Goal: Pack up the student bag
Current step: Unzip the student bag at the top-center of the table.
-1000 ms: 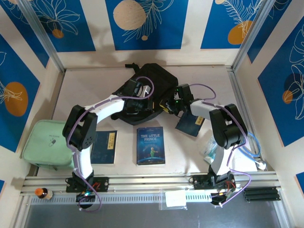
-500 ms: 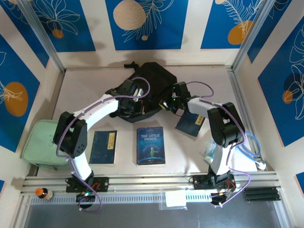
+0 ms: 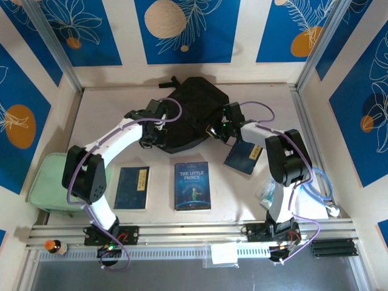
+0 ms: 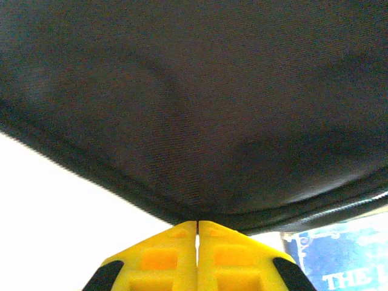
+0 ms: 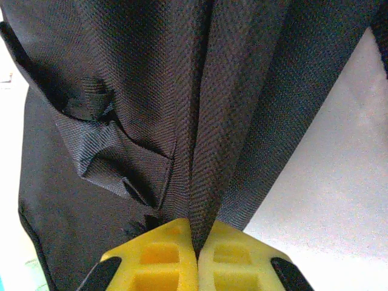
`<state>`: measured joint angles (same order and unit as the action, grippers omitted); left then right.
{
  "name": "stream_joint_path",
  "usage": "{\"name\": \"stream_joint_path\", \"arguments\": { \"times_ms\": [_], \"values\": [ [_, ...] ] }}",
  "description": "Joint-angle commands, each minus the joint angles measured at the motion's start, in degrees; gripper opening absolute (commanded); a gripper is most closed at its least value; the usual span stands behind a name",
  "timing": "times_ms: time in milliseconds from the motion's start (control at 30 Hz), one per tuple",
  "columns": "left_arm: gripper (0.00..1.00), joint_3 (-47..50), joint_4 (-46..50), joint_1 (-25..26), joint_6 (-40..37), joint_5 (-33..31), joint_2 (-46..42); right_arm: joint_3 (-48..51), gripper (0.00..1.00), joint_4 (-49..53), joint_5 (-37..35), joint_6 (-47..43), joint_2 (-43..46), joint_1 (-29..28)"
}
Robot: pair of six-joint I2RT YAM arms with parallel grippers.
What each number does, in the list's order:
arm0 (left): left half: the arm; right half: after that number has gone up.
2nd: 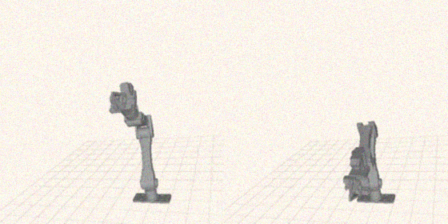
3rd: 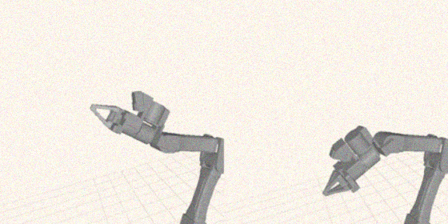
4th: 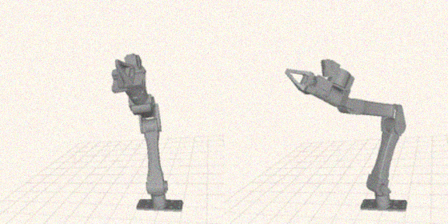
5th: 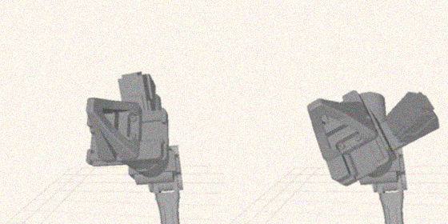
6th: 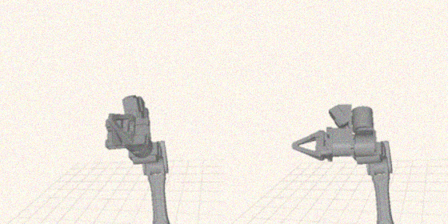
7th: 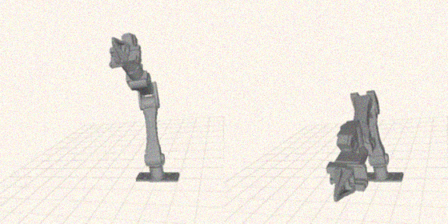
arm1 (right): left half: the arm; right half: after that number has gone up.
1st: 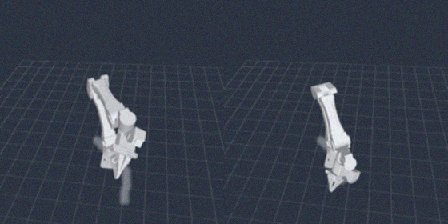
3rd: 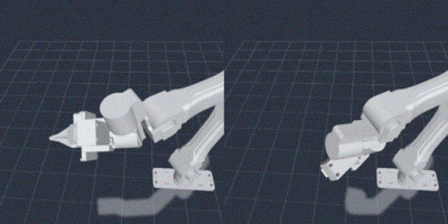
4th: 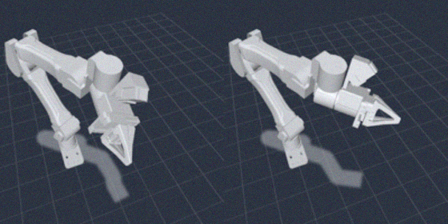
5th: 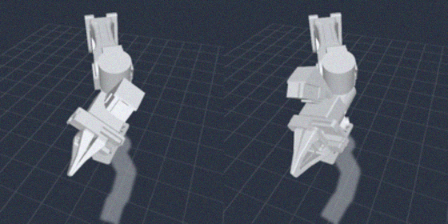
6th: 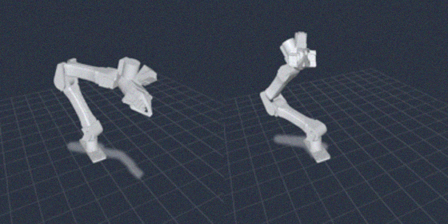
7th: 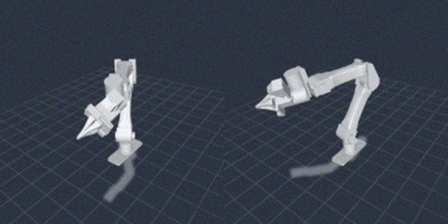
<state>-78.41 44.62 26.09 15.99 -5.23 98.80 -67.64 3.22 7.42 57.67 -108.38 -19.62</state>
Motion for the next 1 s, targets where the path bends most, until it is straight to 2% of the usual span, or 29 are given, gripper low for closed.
{"name": "stream_joint_path", "arguments": {
  "times_ms": [0, 100, 200, 367, 567, 767, 800, 900, 967],
  "values": [
    [0.00, 1.2, 2.2, -1.6, -1.2, -3.0, -2.2, -2.7, 0.00, 0.3, -2.3, -2.8, -1.6, 1.6],
    [0.00, 1.2, 0.9, -1.7, -2.4, 0.2, -2.2, -4.9, 0.00, 0.5, -1.2, -4.0, -3.4, 2.7],
    [0.00, 2.0, -2.9, -0.6, -6.4, 9.1, -3.8, -7.0, 0.00, 0.7, 0.6, -4.3, -5.4, 3.3],
    [0.00, 1.9, -8.3, 3.8, -9.0, 19.1, -6.0, -8.5, 0.00, 0.6, 2.7, -4.7, -5.9, 4.7],
    [0.00, -0.2, -13.3, 8.2, -6.0, 21.9, -5.1, -10.8, 0.00, 2.9, 3.2, -6.4, -4.5, 6.9],
    [0.00, -3.2, -16.0, 11.5, -3.6, 21.6, -1.6, -13.6, 0.00, 7.2, 2.2, -9.0, -4.3, 8.7],
    [0.00, -3.5, -16.9, 11.8, -2.2, 21.0, -0.7, -14.5, 0.06, 9.0, 2.0, -9.2, -4.5, 9.2],
    [0.00, -5.0, -17.8, 12.0, 0.0, 20.2, 2.3, -14.6, 0.36, 15.2, -1.3, -7.8, -3.2, 10.4],
    [0.00, -5.6, -18.1, 12.1, 0.6, 19.5, 3.6, -11.2, 0.49, 15.7, -0.8, -6.5, -0.1, 10.8]
  ]
}}
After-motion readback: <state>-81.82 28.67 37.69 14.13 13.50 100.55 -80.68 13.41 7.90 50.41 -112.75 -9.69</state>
